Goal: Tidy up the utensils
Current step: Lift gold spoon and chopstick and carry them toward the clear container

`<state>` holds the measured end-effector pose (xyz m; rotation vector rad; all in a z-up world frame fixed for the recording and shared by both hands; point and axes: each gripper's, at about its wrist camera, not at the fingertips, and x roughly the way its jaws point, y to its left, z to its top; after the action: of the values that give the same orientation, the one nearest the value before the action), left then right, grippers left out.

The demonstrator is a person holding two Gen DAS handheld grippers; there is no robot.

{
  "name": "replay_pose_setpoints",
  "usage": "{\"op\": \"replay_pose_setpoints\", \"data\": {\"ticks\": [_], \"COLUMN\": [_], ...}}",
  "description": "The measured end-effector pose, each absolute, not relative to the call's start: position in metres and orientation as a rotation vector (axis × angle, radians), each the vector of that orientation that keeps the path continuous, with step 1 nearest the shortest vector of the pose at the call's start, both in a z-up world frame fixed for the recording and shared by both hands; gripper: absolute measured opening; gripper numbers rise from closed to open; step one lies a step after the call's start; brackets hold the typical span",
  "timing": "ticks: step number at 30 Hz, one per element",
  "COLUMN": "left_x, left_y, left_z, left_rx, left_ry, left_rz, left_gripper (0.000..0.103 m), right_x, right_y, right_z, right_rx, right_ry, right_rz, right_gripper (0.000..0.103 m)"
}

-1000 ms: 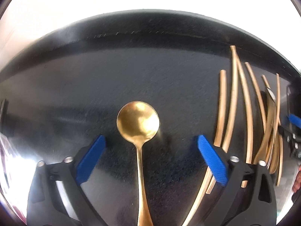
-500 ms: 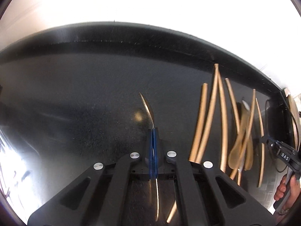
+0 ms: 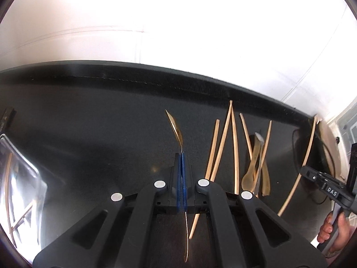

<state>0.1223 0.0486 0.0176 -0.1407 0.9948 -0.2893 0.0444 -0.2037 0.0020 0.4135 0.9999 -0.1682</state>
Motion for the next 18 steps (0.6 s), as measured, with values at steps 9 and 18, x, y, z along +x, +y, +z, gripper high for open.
{"op": "replay_pose_setpoints", "data": {"ticks": [9,18], "left_x": [0.088,0.048], "left_y": [0.111,0.214], "left_z": [0.059,0.079], "left_rx": [-0.176,-0.119], "left_ry": [0.894,0.850], "left_rz": [-0.309,-0.289], "left_gripper": [0.000,0.000], "right_x": [0.060,0.102], "right_y": [-0.157,-0.016], "right_z": [0.053,0.060], "right_rx": [0.500,0.538], "right_ry": [0.926,0.960], "right_rz": [-0.030,0.162], "right_gripper": [0.008,0.008]}}
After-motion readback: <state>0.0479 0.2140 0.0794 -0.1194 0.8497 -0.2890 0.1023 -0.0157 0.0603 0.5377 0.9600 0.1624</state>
